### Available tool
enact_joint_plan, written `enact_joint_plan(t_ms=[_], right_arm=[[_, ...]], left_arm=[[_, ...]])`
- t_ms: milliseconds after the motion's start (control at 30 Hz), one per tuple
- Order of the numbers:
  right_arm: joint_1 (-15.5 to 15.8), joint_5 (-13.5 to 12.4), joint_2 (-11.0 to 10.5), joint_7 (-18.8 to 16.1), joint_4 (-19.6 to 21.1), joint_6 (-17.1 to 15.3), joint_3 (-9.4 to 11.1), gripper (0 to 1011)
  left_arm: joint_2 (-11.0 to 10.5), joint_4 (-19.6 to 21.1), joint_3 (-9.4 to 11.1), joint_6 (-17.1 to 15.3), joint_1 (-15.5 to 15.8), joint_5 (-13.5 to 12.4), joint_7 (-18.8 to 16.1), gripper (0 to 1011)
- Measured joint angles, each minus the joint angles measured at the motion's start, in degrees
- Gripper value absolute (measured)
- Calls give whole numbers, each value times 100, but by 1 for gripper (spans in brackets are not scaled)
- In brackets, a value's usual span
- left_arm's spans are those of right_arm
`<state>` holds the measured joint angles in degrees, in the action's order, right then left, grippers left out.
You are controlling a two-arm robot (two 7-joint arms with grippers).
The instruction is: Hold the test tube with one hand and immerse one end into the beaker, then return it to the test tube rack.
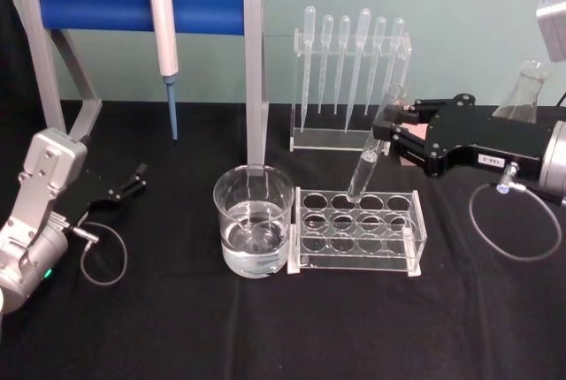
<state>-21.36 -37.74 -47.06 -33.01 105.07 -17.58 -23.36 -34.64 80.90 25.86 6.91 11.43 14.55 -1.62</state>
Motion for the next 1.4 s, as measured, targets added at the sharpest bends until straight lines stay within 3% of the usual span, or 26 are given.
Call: enact_joint_plan(t_ms=[300,1400], right_arm=[[-193,-28,-58,80,75,-92,-110,238],[-166,-13,-51,83,64,-72,-88,238]], left_arm=[[0,0,0,0,0,0,0,1000],[0,0,0,0,0,0,0,1000]])
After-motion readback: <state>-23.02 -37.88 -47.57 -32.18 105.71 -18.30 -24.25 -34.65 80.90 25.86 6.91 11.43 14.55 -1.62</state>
